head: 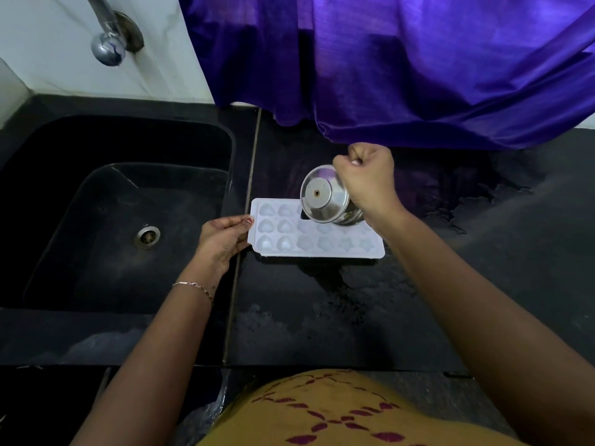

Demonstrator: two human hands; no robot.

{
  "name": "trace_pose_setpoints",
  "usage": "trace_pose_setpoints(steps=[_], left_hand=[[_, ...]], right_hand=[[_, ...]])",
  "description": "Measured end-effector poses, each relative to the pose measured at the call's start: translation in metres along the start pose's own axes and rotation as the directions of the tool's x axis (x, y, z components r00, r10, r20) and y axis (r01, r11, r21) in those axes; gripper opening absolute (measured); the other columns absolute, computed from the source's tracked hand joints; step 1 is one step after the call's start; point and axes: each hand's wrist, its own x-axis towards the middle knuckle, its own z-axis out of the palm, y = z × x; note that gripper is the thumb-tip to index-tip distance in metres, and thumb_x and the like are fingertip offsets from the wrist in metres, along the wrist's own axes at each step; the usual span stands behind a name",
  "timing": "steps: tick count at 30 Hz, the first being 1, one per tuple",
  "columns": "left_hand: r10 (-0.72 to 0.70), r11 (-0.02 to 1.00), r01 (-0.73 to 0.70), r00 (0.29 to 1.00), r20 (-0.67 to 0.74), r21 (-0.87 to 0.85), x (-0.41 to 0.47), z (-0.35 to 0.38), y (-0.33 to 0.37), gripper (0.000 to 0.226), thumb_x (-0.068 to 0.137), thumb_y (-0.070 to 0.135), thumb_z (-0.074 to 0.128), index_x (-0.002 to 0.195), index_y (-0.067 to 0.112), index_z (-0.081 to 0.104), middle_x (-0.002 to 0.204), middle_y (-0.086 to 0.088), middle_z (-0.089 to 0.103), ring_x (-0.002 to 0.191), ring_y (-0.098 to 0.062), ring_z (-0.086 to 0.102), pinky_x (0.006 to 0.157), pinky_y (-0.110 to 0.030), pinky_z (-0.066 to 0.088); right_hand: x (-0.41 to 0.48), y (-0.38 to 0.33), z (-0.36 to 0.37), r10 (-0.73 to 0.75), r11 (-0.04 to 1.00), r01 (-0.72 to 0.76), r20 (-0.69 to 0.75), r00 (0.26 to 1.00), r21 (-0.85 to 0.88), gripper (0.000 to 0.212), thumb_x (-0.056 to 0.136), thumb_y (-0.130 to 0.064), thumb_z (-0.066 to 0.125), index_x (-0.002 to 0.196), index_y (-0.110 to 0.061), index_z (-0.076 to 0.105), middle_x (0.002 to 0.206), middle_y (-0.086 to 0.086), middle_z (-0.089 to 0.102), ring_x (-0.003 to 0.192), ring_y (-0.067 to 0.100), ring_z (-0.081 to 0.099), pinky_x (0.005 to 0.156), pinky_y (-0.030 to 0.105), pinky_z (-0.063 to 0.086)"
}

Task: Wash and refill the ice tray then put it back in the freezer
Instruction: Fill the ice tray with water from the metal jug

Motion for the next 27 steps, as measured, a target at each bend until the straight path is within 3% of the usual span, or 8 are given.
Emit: trace_pose_setpoints(steps=[3,9,23,27], left_hand=[[-0.005,1.0,0.005,1.0,0.002,-0.007,0.0,0.0,0.0,0.004,0.087,0.007,0.067,0.09,0.006,0.069,0.07,0.002,0.074,0.061,-0.006,0.069,0.055,-0.018,0.054],[-0.011,1.0,0.011,1.0,-0.012,-0.019,0.0,0.0,0.001,0.003,0.086,0.006,0.068,0.089,0.006,0.069,0.068,0.002,0.073,0.06,-0.006,0.069,0.052,-0.017,0.052],[-0.015,1.0,0.014,1.0,-0.01,-0.014,0.001,0.0,-0.001,0.005,0.087,0.008,0.068,0.091,0.005,0.07,0.074,-0.001,0.074,0.064,-0.009,0.069,0.056,-0.02,0.055],[-0.009,1.0,0.009,1.0,-0.006,-0.014,0.0,0.001,0.0,0.003,0.088,0.007,0.066,0.087,0.007,0.069,0.067,0.003,0.073,0.061,-0.006,0.068,0.055,-0.018,0.055]], right_hand=[[-0.002,-0.001,0.009,-0.092,0.991,0.095,0.039,0.995,-0.092,0.042,0.071,-0.006,0.056,0.048,-0.02,0.025,0.046,-0.004,0.026,0.049,0.014,0.027,0.05,0.029,0.026],[-0.005,-0.002,0.018,-0.18,0.964,0.195,0.098,0.979,-0.18,0.039,0.07,-0.011,0.054,0.048,-0.021,0.023,0.047,-0.005,0.023,0.049,0.011,0.024,0.05,0.028,0.024],[0.001,-0.012,0.02,-0.267,0.931,0.286,0.11,0.957,-0.226,0.035,0.068,-0.016,0.051,0.048,-0.023,0.023,0.046,-0.004,0.023,0.049,0.01,0.023,0.048,0.023,0.022],[0.002,-0.014,0.02,-0.292,0.923,0.31,0.11,0.95,-0.228,0.038,0.067,-0.015,0.051,0.048,-0.025,0.021,0.046,-0.006,0.021,0.049,0.007,0.02,0.048,0.02,0.02]])
